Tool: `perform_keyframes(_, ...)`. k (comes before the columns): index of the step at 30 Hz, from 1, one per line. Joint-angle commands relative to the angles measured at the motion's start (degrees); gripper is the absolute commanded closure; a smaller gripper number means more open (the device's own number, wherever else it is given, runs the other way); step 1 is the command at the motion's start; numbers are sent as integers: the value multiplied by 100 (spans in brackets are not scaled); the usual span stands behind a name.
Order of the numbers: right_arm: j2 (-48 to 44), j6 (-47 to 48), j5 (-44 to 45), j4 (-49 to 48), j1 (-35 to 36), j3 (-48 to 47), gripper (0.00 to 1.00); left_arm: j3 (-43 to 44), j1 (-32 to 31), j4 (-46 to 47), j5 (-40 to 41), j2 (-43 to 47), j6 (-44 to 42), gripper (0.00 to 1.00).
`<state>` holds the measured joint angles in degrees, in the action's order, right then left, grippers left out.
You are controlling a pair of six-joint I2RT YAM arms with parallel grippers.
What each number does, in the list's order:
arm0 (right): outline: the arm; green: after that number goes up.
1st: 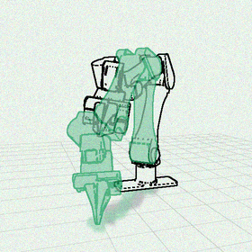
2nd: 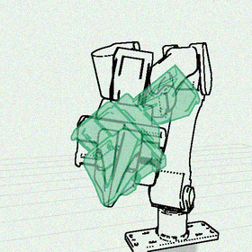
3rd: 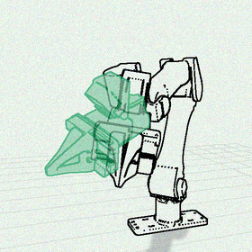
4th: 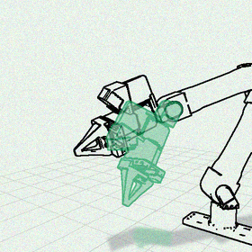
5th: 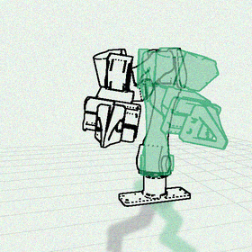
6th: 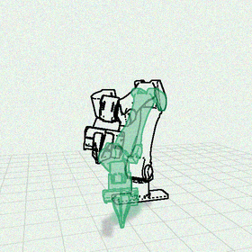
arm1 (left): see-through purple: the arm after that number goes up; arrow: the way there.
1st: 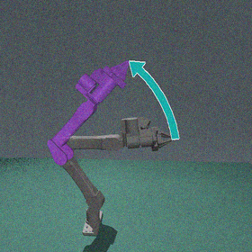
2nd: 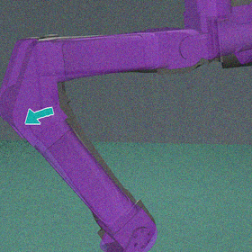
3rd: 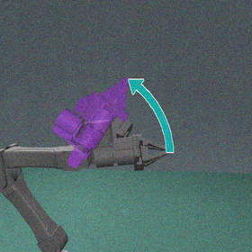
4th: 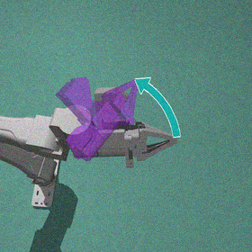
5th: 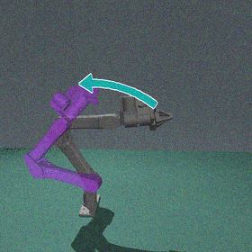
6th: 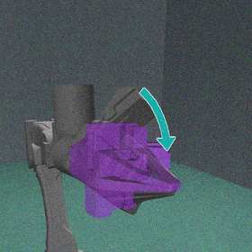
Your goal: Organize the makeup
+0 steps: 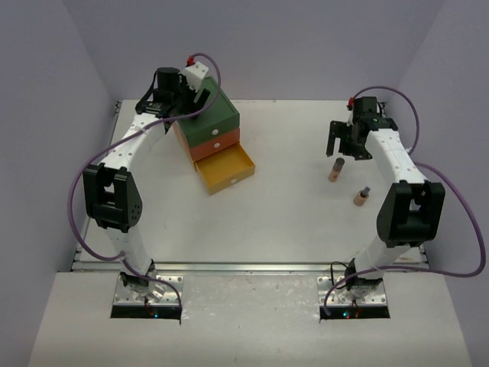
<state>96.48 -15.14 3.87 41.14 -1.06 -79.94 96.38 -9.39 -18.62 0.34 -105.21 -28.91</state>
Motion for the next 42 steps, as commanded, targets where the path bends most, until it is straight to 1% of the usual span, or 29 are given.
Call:
perform_keyframes(1, 295, 45, 5, -160, -43, -123, 10, 2, -10, -861, -138, -17, -122, 16)
perform_keyframes(3, 407, 62, 127, -167, -44, -151, 13, 3, -10, -872, -147, -10, -123, 16)
perform_keyframes(5, 659, 125, 88, -220, -43, -180, 19, 3, -10, -872, -135, -8, -141, 15)
perform_keyframes(8, 789, 79, -95, -360, -43, -101, 28, -8, -10, -907, -113, 18, -161, 15)
perform_keyframes(10, 848, 40, -181, -420, -50, -55, 29, -14, -10, -926, -119, 31, -180, 15)
perform_keyframes(12, 889, 8, -223, -443, -43, -24, 32, -13, -10, -942, -130, 30, -195, 15)
perform_keyframes(15, 925, -7, -139, -504, -51, 51, 42, -5, -10, -942, -130, 44, -210, 15)
perform_keyframes(19, 909, 81, -144, -615, -51, 184, 52, 18, -10, -958, -138, 76, -173, 15)
perform_keyframes(20, 894, 92, -149, -627, -52, 222, 59, 26, -10, -968, -147, 90, -162, 15)
perform_keyframes(21, 869, 98, -149, -633, -52, 268, 69, 36, -10, -983, -162, 110, -152, 14)
perform_keyframes(22, 864, 99, -149, -634, -52, 277, 71, 38, -10, -993, -165, 115, -150, 14)
perform_keyframes(24, 754, 142, -121, -645, -52, 332, 94, 119, -10, -1061, -291, 172, -127, 14)
perform_keyframes(25, 713, 165, -117, -653, -52, 340, 98, 165, -10, -1075, -375, 209, -113, 14)
perform_keyframes(27, 599, 225, -158, -685, -47, 348, 100, 207, -10, -1083, -557, 276, -106, 14)
perform_keyframes(29, 396, 288, -286, -793, -49, 385, 100, 251, -10, -1083, -811, 356, -102, 12)
perform_keyframes(31, 105, 319, -688, -1013, -43, 471, 100, 312, -10, -1110, -1163, 450, -97, 12)
perform_keyframes(33, -197, 314, -1022, -1216, -11, 526, 100, 384, -12, -1188, -1656, 563, -124, 12)
perform_keyframes(34, -404, 299, -1099, -1317, 39, 536, 100, 454, -17, -1278, -2128, 653, -214, 12)
perform_keyframes(36, -663, 271, -1168, -1514, 358, 500, 100, 500, -74, -1450, -2756, 818, -385, 12)
perform_keyframes(38, -876, 266, -1195, -1637, 793, 420, 100, 342, -221, -1487, -3253, 1138, -723, 12)
perform_keyframes(40, -988, 213, -1267, -1820, 1138, 258, 100, 311, -523, -1813, -3317, 1256, -1007, 12)
perform_keyframes(41, -1017, 77, -1439, -1937, 1336, 182, 100, 392, -709, -2086, -3285, 1237, -1151, 12)
perform_keyframes(42, -1015, -223, -1837, -2057, 1442, 140, 100, 389, -838, -2207, -3251, 1234, -1216, 12)
